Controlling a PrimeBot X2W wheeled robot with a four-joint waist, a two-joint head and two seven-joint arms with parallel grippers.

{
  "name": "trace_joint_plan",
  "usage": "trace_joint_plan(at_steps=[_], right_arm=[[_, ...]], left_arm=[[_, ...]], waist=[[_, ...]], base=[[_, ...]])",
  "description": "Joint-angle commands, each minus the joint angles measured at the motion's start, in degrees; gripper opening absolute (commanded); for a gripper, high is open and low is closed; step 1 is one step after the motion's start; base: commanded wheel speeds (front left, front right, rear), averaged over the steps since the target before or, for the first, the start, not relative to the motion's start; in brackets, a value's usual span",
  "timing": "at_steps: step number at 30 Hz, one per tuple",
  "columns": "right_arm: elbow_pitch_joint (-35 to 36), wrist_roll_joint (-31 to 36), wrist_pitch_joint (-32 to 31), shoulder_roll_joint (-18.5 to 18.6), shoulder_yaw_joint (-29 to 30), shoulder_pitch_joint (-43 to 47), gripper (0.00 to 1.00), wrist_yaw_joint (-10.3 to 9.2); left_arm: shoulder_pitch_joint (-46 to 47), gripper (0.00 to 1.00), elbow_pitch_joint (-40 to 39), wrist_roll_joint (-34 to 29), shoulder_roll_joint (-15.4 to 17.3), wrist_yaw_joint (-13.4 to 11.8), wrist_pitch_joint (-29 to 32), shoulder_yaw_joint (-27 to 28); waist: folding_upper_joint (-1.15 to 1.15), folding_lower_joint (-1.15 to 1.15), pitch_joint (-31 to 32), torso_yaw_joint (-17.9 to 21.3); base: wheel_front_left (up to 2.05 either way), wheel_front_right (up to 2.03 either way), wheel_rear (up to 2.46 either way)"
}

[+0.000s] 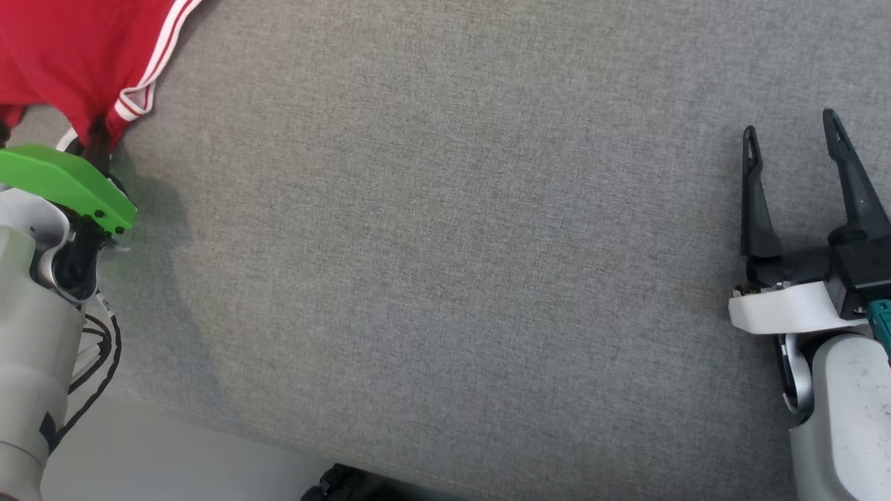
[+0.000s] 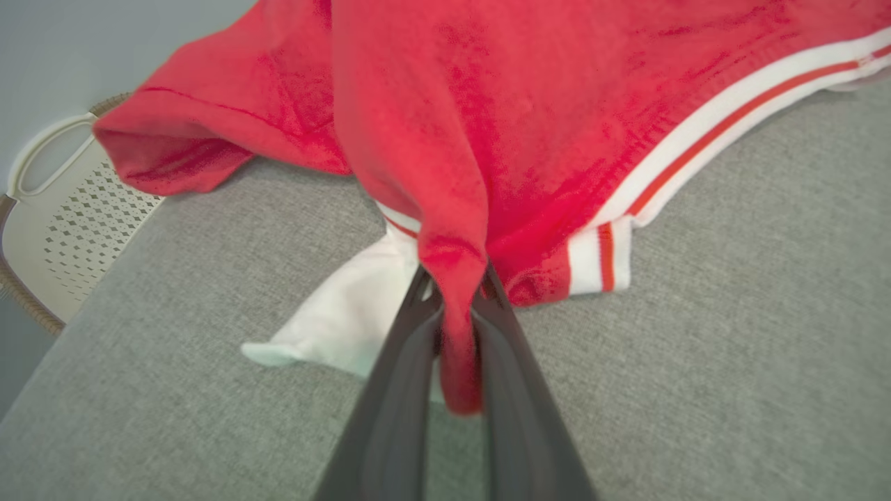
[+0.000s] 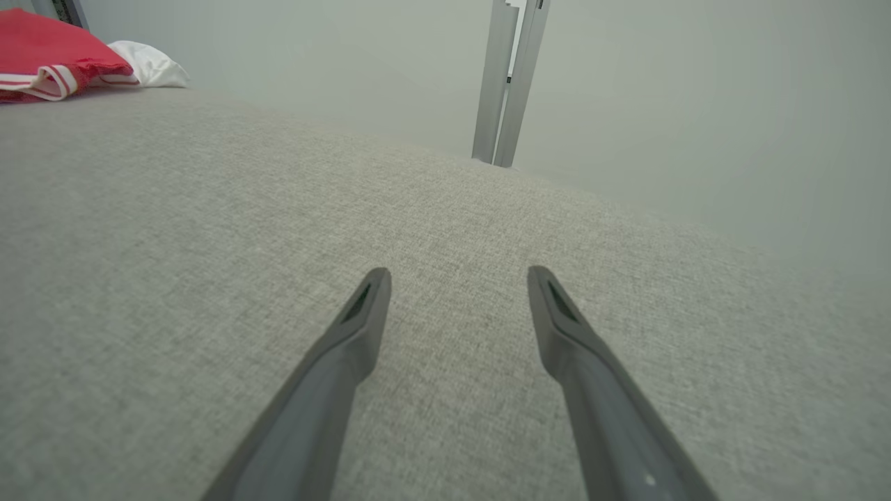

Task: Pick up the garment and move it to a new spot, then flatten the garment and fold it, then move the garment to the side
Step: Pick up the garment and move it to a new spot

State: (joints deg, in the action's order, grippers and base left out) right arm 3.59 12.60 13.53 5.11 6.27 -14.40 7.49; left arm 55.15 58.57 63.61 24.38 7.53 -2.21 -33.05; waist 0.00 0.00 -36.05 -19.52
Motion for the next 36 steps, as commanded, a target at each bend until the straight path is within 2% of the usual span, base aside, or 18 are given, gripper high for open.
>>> trace_joint_plan(at_steps=[1, 7, 11, 16, 22, 26, 31, 36], right_arm=[[-4.07, -0.79, -0.27, -0.44, -0.03, 3.77, 1.00, -0.01], [-9.27, -3.83, 1.35, -2.00, -1.21, 4.42, 1.00, -0.01], [-9.90, -7.20, 1.62, -2.16, -1.66, 5.15, 1.00, -0.01], [-10.02, -12.07, 1.65, -2.19, -1.46, 8.06, 1.00, -0.01], [-10.37, -15.02, 1.66, -2.18, 0.21, 11.61, 1.00, -0.01], [-10.66, -16.19, 1.67, -2.18, 1.40, 13.73, 1.00, -0.01], [-11.36, -16.83, 1.67, -2.18, 2.92, 15.79, 1.00, -0.01], [-11.53, -16.85, 1.67, -2.17, 3.19, 16.18, 1.00, -0.01]], left_arm=[[-0.98, 0.00, -0.81, -0.41, 1.04, -0.07, -0.64, -0.91], [-2.39, 0.00, -10.87, 0.19, 5.54, -0.07, -1.80, -5.00], [-2.56, 0.00, -20.40, 0.06, 11.36, -0.08, -0.21, -7.39], [-2.54, 0.00, -33.44, -0.21, 17.82, -0.47, 4.86, -8.76], [-6.26, 0.00, -54.38, 4.37, 24.61, -4.61, 11.92, -7.64], [-10.56, 0.00, -70.02, 9.90, 30.38, -7.54, 15.12, -5.77], [-14.40, 0.00, -86.56, 14.86, 37.30, -11.18, 15.74, -2.22], [-15.43, 0.00, -98.23, 19.16, 40.81, -12.71, 15.42, 1.13]], waist=[[0.00, 0.00, 4.32, -0.64], [0.00, 0.00, 13.25, 1.26], [0.00, 0.00, 18.47, 3.27], [0.00, 0.00, 23.92, 5.81], [0.00, 0.00, 29.23, 8.05], [0.00, 0.00, 31.65, 9.41], [0.00, 0.00, 33.14, 10.57], [0.00, 0.00, 32.98, 11.75]], base=[[0.00, 0.00, 0.00], [0.00, 0.00, 0.00], [0.00, 0.00, 0.00], [0.00, 0.00, 0.00], [0.00, 0.00, 0.00], [0.00, 0.00, 0.00], [0.00, 0.00, 0.00], [0.00, 0.00, 0.00]])
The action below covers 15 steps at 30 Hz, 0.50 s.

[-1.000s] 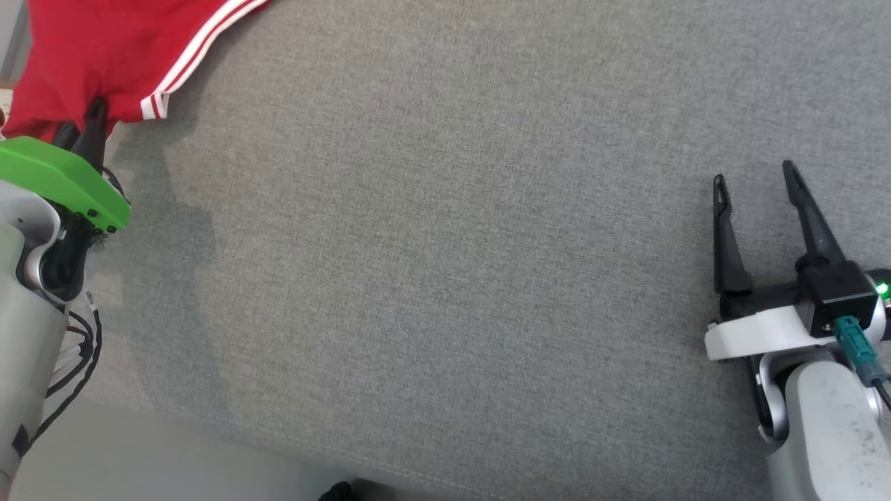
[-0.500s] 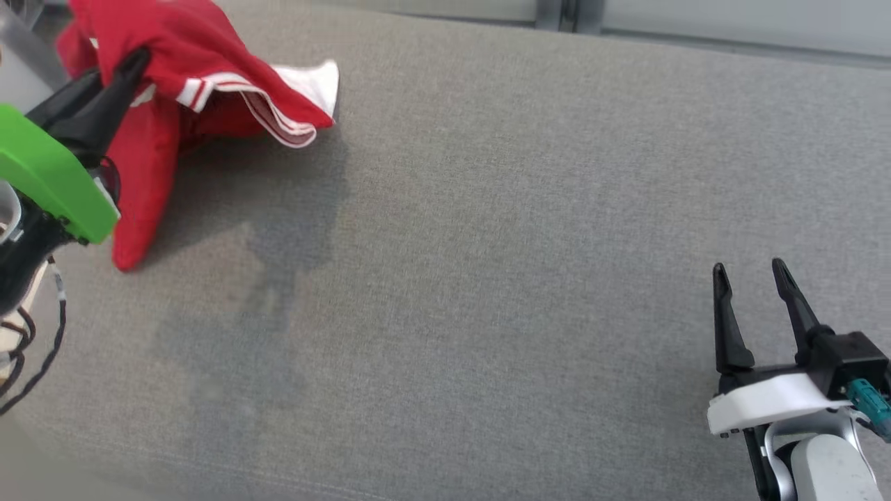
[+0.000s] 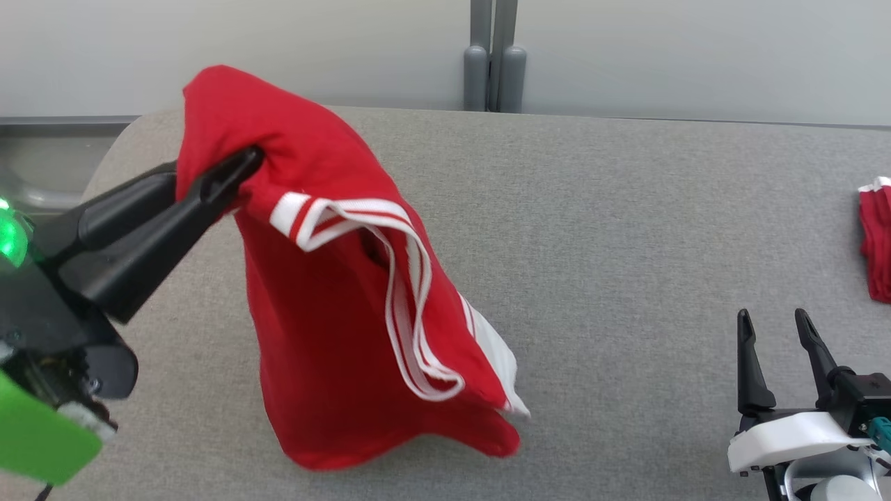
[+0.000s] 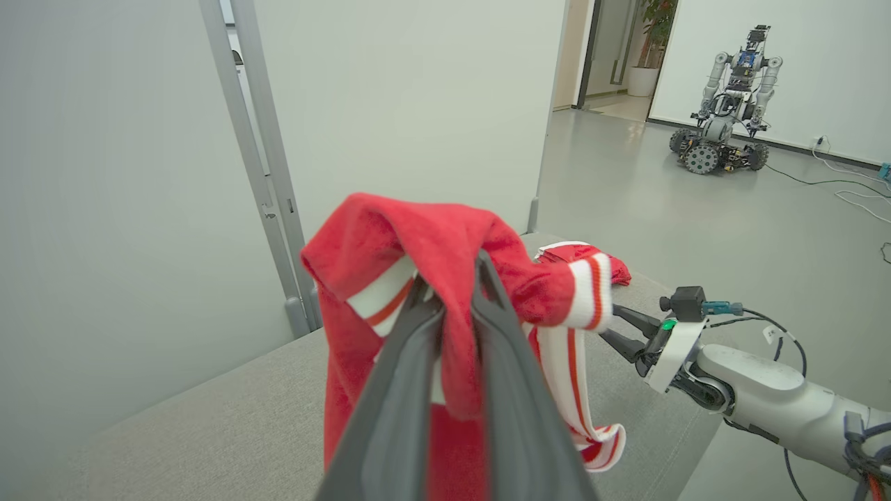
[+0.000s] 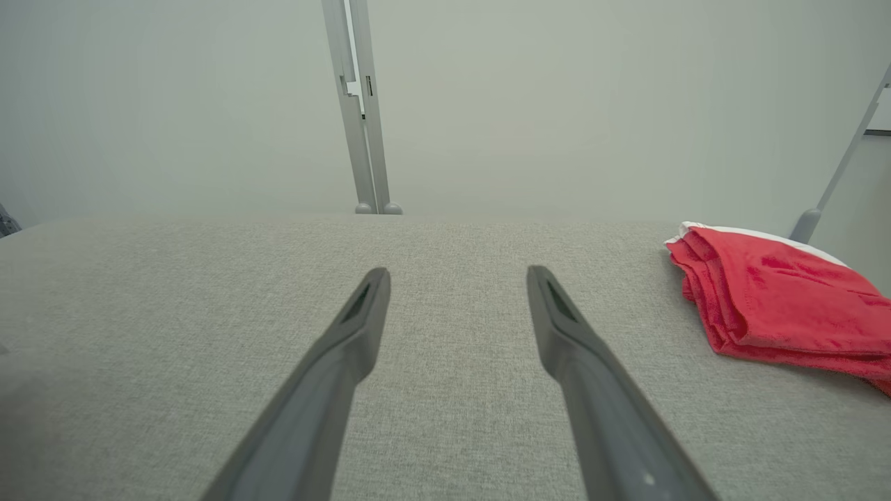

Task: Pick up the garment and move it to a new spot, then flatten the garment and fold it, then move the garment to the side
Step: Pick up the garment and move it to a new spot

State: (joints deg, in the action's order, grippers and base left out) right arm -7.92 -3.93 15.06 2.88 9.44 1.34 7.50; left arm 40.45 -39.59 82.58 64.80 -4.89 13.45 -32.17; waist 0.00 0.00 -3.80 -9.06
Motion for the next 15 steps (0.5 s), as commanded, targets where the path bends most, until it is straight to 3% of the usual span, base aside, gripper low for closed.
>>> trace_joint_plan(at_steps=[1, 7, 15], right_arm=[[-0.09, -0.34, 0.14, 0.06, -0.06, 0.30, 1.00, -0.02], [-0.22, -0.74, 0.15, 0.06, -1.16, -1.41, 1.00, -0.02], [0.39, -1.89, 0.15, 0.08, -3.34, -6.26, 1.00, -0.03]], left_arm=[[-0.74, 0.00, -2.05, 1.32, 0.83, -0.38, -0.37, 0.90], [-0.70, 0.00, -6.30, 5.19, 2.24, -0.62, 0.37, 2.80], [2.29, 0.00, 3.56, 7.47, -2.94, 2.81, 5.75, -1.76]], waist=[[0.00, 0.00, 0.59, 1.71], [0.00, 0.00, -1.38, 4.73], [0.00, 0.00, -9.98, 11.41]], base=[[0.00, 0.00, 0.00], [0.00, 0.00, 0.00], [0.00, 0.00, 0.00]])
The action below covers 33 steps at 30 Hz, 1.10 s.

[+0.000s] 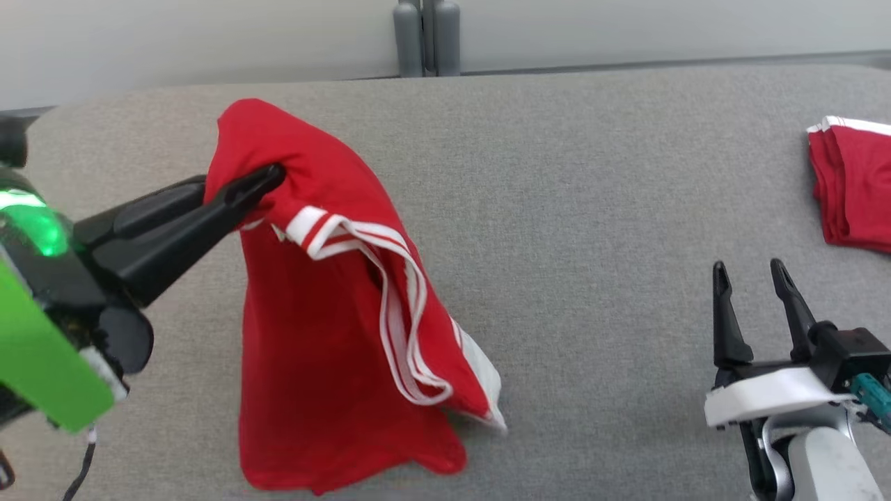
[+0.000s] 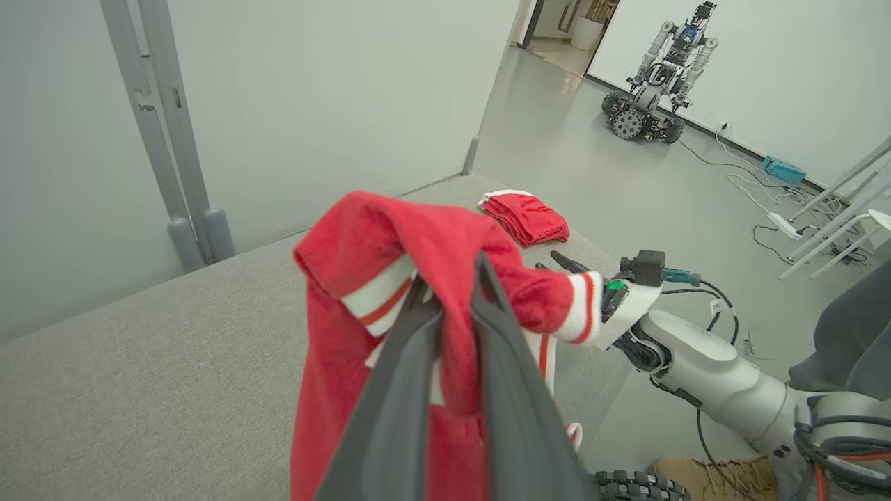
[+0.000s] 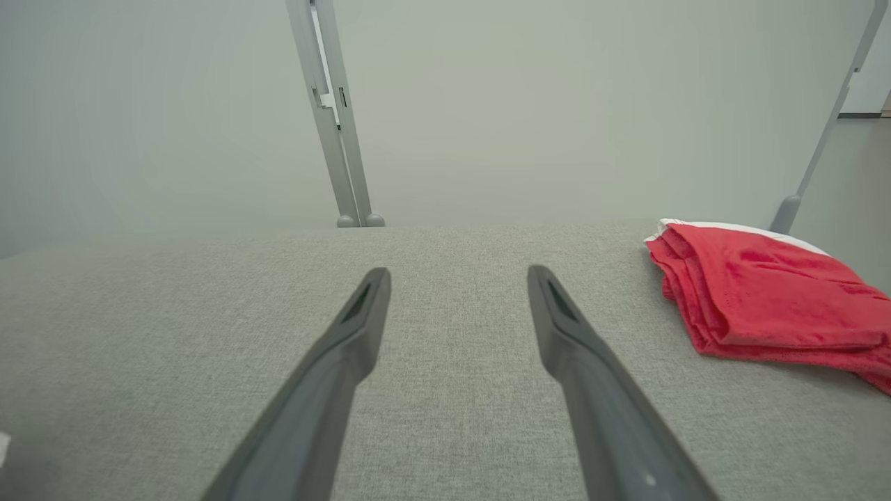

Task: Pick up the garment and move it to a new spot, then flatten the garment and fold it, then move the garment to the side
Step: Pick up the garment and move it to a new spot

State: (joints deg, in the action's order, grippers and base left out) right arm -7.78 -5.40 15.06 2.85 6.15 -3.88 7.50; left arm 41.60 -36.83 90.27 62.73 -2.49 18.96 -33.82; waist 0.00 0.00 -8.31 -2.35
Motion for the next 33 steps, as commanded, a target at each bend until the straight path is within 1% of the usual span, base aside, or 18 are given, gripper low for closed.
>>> trace_joint_plan(at_steps=[1, 3, 5, 8, 11, 13, 15, 16, 17, 19, 22, 23, 24, 25, 26, 28, 31, 33], right_arm=[[0.32, -0.72, 0.15, 0.11, -0.39, -1.75, 1.00, -0.03], [0.38, -1.72, 0.15, 0.11, -0.98, -3.33, 1.00, -0.03], [0.23, -2.97, 0.15, 0.08, -1.60, -4.51, 1.00, -0.03], [-0.07, -4.87, 0.15, 0.09, -2.56, -5.71, 1.00, -0.03], [-0.09, -6.89, 0.15, 0.03, -3.55, -6.37, 1.00, -0.03], [-0.07, -7.77, 0.15, 0.03, -3.90, -6.55, 1.00, -0.03], [-0.08, -8.59, 0.15, 0.05, -4.19, -6.56, 1.00, -0.03], [-0.06, -8.89, 0.16, 0.04, -4.26, -6.61, 1.00, -0.03], [0.02, -9.28, 0.15, 0.04, -4.42, -6.77, 1.00, -0.03], [-0.13, -9.65, 0.15, 0.03, -4.61, -7.10, 1.00, -0.03], [-0.52, -9.84, 0.15, 0.06, -4.74, -7.44, 1.00, -0.03], [-0.65, -9.79, 0.15, 0.06, -4.77, -7.45, 1.00, -0.03], [-0.76, -9.74, 0.15, 0.05, -4.75, -7.47, 1.00, -0.03], [-0.84, -9.61, 0.15, 0.05, -4.72, -7.51, 1.00, -0.03], [-0.84, -9.42, 0.15, 0.05, -4.67, -7.50, 1.00, -0.03], [-0.88, -8.92, 0.15, 0.06, -4.36, -7.27, 1.00, -0.03], [-1.10, -7.70, 0.15, 0.10, -3.47, -6.21, 1.00, -0.03], [-1.23, -6.71, 0.15, 0.09, -2.82, -5.58, 1.00, -0.03]], left_arm=[[1.73, 0.00, 2.61, -0.03, -2.05, 0.60, 1.25, -1.06], [3.83, 0.00, 7.24, 0.04, -4.45, 0.74, 3.53, -2.71], [6.66, 0.00, 12.35, -2.33, -6.12, 0.58, 5.91, -4.36], [11.00, 0.00, 20.56, -6.55, -9.12, 0.52, 8.94, -7.00], [15.67, 0.00, 29.03, -12.21, -10.41, 0.88, 10.46, -8.86], [18.30, 0.00, 34.29, -15.19, -11.96, 1.27, 9.33, -9.07], [20.38, 0.00, 38.98, -17.64, -13.59, 2.28, 7.05, -8.74], [21.22, 0.00, 41.02, -18.35, -14.43, 2.98, 5.85, -8.54], [21.87, 0.00, 43.20, -18.43, -15.52, 4.23, 4.68, -8.40], [22.83, 0.00, 47.40, -19.17, -17.23, 5.43, 2.40, -8.03], [23.57, 0.00, 51.79, -21.08, -19.60, 7.37, -0.41, -8.96], [23.76, 0.04, 53.47, -21.98, -20.25, 7.68, -1.79, -9.14], [23.82, 0.33, 54.88, -22.65, -20.65, 7.94, -2.78, -9.45], [23.80, 0.84, 56.29, -23.58, -21.18, 8.24, -3.89, -9.99], [23.80, 1.00, 57.26, -24.55, -21.44, 8.49, -4.40, -10.46], [23.92, 1.00, 59.01, -26.82, -21.60, 8.90, -6.52, -11.62], [22.59, 1.00, 60.83, -31.77, -21.67, 9.21, -11.58, -13.65], [20.55, 1.00, 61.54, -32.76, -22.63, 8.91, -14.91, -14.01]], waist=[[0.00, 0.00, -6.70, 5.68], [0.00, 0.00, -9.46, 8.15], [0.00, 0.00, -11.97, 10.68], [0.00, 0.00, -15.15, 14.43], [0.00, 0.00, -17.64, 17.67], [0.00, 0.00, -18.94, 19.33], [0.00, 0.00, -20.02, 20.75], [0.00, 0.00, -20.44, 21.20], [0.00, 0.00, -20.94, 21.68], [0.00, 0.00, -21.52, 22.27], [0.00, 0.00, -21.90, 22.68], [0.00, 0.00, -21.91, 22.70], [0.00, 0.00, -21.81, 22.64], [0.00, 0.00, -21.56, 22.46], [0.00, 0.00, -21.31, 22.28], [0.00, 0.00, -20.44, 21.63], [0.00, 0.00, -17.96, 20.02], [0.00, 0.00, -15.95, 18.87]], base=[[0.00, 0.00, 0.00], [0.00, 0.00, 0.00], [0.00, 0.00, 0.00], [0.00, 0.00, 0.00], [0.00, 0.00, 0.00], [0.00, 0.00, 0.00], [0.00, 0.00, 0.00], [0.00, 0.00, 0.00], [0.00, 0.00, 0.00], [0.00, 0.00, 0.00], [0.00, 0.00, 0.00], [0.00, 0.00, 0.00], [0.00, 0.00, 0.00], [0.00, 0.00, 0.00], [0.00, 0.00, 0.00], [0.00, 0.00, 0.00], [0.00, 0.00, 0.00], [0.00, 0.00, 0.00]])
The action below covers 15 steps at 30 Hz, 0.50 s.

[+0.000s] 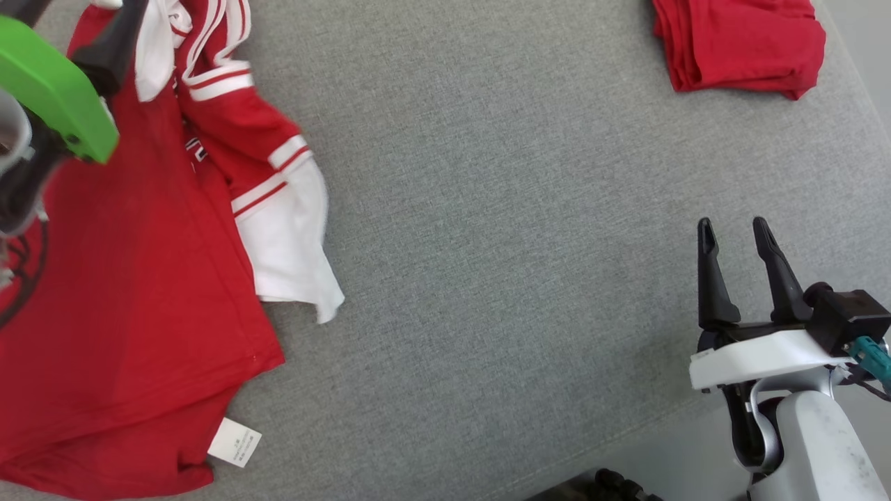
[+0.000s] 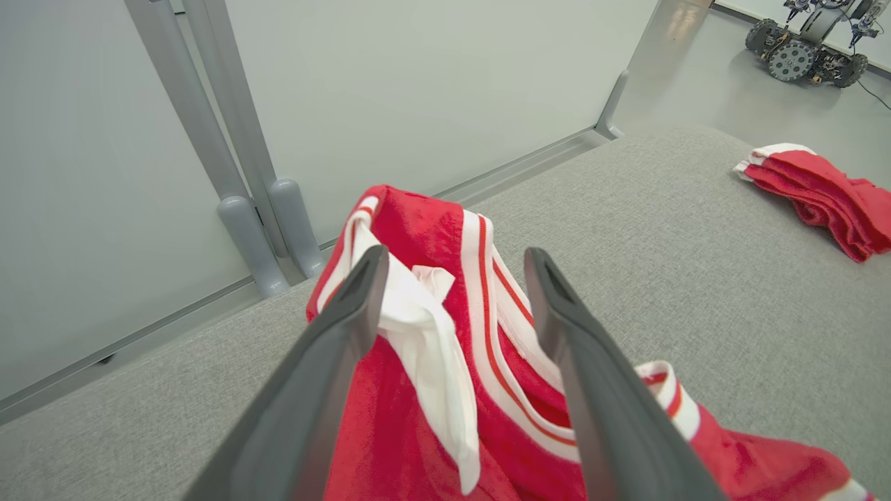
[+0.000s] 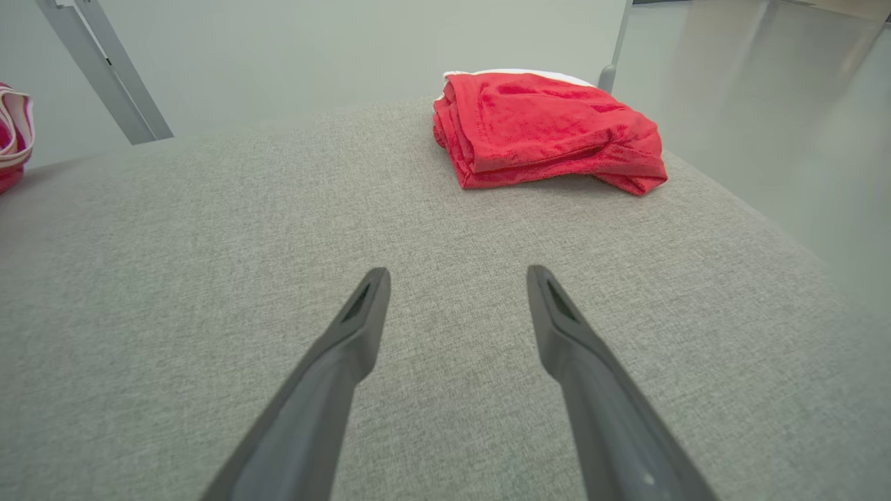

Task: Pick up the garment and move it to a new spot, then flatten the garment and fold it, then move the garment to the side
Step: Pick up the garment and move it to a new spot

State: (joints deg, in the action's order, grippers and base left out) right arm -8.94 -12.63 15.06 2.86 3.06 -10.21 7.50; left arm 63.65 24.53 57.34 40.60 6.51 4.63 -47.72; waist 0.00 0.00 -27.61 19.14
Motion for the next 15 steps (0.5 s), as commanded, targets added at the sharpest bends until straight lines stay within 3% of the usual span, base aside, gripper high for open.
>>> trace_joint_plan(at_steps=[1, 8, 15], right_arm=[[-0.14, 1.06, 0.15, 0.11, 0.85, 1.12, 1.00, -0.03], [0.17, 5.65, 0.15, 0.13, 4.28, 4.92, 1.00, -0.03], [1.07, 9.81, 0.15, 0.14, 6.97, 8.94, 1.00, -0.03]], left_arm=[[-2.70, 1.00, 0.34, -0.47, -1.04, -0.53, -2.61, -0.20], [-15.00, 1.00, -2.03, -2.29, -5.48, -5.36, -15.91, -1.08], [-28.95, 1.00, -6.41, -5.49, -10.94, -11.78, -19.85, 0.67]], waist=[[0.00, 0.00, 4.69, -3.39], [0.00, 0.00, 14.50, -9.11], [0.00, 0.00, 22.15, -15.03]], base=[[0.00, 0.00, 0.00], [0.00, 0.00, 0.00], [0.00, 0.00, 0.00]])
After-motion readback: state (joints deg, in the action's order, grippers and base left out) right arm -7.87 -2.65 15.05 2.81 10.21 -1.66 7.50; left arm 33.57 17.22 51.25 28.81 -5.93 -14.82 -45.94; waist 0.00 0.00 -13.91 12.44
